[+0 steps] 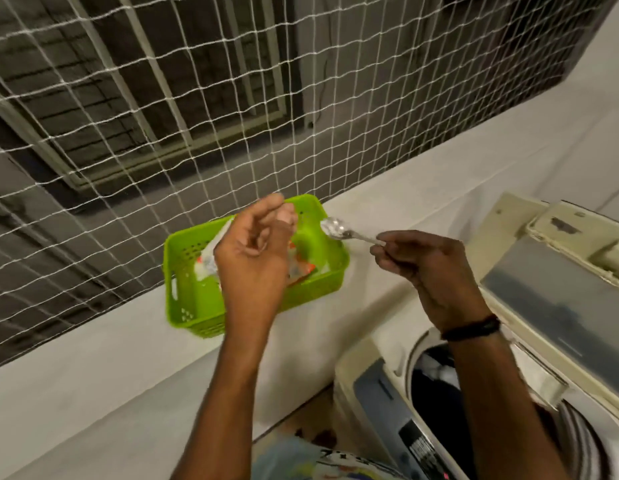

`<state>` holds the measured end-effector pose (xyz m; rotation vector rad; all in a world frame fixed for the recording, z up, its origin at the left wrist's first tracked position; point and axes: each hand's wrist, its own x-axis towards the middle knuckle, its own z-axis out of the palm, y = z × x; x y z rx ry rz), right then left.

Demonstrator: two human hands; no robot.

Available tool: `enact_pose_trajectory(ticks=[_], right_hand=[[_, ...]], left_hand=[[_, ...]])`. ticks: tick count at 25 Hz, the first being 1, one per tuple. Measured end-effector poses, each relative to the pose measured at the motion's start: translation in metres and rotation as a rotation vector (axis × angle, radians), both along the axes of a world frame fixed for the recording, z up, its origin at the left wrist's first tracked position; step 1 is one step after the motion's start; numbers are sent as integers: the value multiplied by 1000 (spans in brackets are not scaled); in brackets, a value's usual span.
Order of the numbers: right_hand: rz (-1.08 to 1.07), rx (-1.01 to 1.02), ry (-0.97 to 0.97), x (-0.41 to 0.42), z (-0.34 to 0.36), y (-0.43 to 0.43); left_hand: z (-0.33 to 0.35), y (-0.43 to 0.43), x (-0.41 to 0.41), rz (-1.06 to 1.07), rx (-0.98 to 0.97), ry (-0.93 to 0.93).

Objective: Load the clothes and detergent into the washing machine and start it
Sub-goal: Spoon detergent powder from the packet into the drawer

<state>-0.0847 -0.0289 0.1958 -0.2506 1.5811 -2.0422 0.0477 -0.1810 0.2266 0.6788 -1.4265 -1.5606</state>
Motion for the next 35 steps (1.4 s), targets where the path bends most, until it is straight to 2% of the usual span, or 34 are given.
enact_pose_trajectory(ticks=[3,6,8,11,13,16,23,26,31,35], right_hand=[[127,135,298,5,15,-54],[324,481,560,7,13,-103],[445,605,568,11,8,-126],[482,632,562,11,-10,-151],[519,628,479,10,-19,-158],[516,681,422,15,-19,-163],[504,830,669,18,-16,-162],[405,816,716,16,-12,-156],[229,650,788,9,2,-130],[125,483,644,5,4,-92]], left_hand=[[-4,-32,26,165,-36,-57],[-12,-52,45,279,-142,-222],[-19,-61,54,334,-242,-354],[-28,-71,61,341,-340,-519],[-30,-74,63,321,-356,-572],[-29,-73,62,313,-372,-600],[-21,-67,55,292,-349,-586],[-18,-62,51,286,-359,-563],[-16,-47,41,278,-414,-478],[-17,-25,20,231,-458,-363]])
